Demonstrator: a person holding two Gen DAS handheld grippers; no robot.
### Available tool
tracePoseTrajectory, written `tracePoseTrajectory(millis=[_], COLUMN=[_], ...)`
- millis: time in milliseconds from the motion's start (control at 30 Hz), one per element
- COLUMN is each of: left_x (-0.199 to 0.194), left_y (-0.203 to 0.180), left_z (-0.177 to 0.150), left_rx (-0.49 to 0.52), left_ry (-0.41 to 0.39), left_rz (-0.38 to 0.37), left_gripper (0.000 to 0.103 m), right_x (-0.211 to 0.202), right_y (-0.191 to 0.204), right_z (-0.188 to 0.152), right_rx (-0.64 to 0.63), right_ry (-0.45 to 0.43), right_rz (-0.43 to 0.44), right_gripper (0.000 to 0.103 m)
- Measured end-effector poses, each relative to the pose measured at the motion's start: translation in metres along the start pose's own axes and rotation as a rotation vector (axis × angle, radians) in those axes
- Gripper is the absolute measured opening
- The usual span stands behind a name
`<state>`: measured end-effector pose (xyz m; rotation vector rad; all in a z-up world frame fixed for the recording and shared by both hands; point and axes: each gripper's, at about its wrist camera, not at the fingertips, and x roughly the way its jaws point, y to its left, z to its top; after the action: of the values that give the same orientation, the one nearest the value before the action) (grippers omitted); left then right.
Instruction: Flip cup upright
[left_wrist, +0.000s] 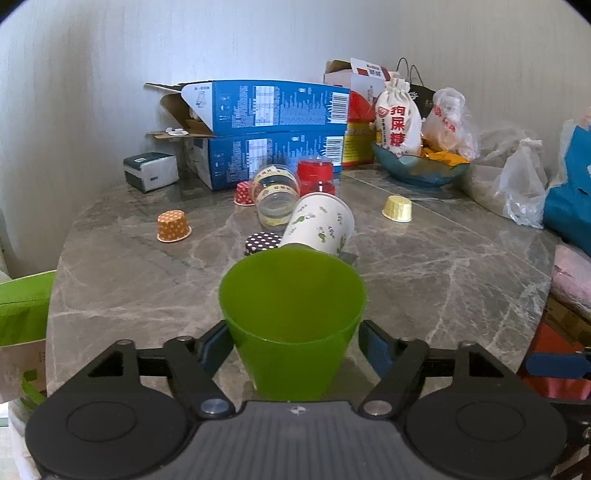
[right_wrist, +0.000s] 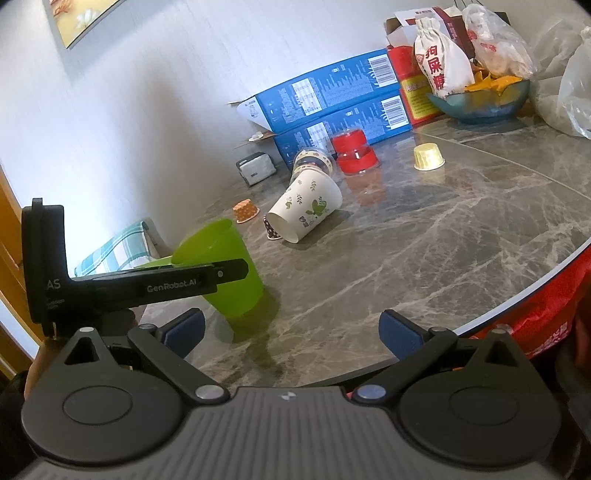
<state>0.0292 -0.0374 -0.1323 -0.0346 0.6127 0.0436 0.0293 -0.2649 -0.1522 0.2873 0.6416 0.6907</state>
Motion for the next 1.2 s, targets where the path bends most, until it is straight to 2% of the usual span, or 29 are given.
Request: tracePoseTrajectory(millis=[67, 133, 267, 467, 633, 800, 900, 967, 1133, 1200], left_x=[0.0, 0.0, -0.005, -0.013, -0.025, -0.065, -0.093, -0.11, -0.138, -0.149], left_y=[0.0, 0.001, 0.003, 0.007, 0.02, 0.04, 0.051, 0.056, 0.062, 0.061], left_z=[-0.001, -0.001, -0.005, -0.01, -0.018, -0.029, -0.022, -0.012, 0.011, 0.014], left_rx=[0.0, 0.002, 0.007, 0.031, 0.042, -0.005, -0.022, -0.019, 0.009, 0.006], left_ry=[0.002, 0.004, -0.024, -0.055, -0.079, -0.137, -0.144, -0.157, -0.129, -0.141], left_rz=[-0.001, -0.001, 0.007, 0.003, 0.032, -0.009, -0.011, 0.024, 0.082, 0.08], left_gripper=[0.084, 0.094, 0.101, 0.103, 0.103, 0.103, 0.103, 0.103, 0.103, 0.103], right_x=[0.0, 0.0, -0.004, -0.006, -0.008, -0.007, -0.012, -0.016, -0.037, -0.045], right_y=[0.001, 0.003, 0.005, 0.008, 0.014, 0.024, 0.039, 0.055, 0.096, 0.103], right_z=[0.0, 0.001, 0.001, 0.002, 0.002, 0.005, 0.017, 0.027, 0.043, 0.043], right_rx=[-0.003, -0.006, -0.009, -0.015, -0.025, -0.04, -0.08, -0.132, -0.233, -0.22], right_ry=[-0.002, -0.004, -0.019, -0.032, -0.041, -0.039, -0.019, -0.012, -0.099, -0.127], right_rz=[-0.001, -0.004, -0.002, -0.009, -0.011, -0.038, -0.068, -0.091, -0.212, -0.207], right_gripper=[0.102, 0.102, 0.102, 0.102, 0.102, 0.102, 0.102, 0.102, 0.102, 0.102])
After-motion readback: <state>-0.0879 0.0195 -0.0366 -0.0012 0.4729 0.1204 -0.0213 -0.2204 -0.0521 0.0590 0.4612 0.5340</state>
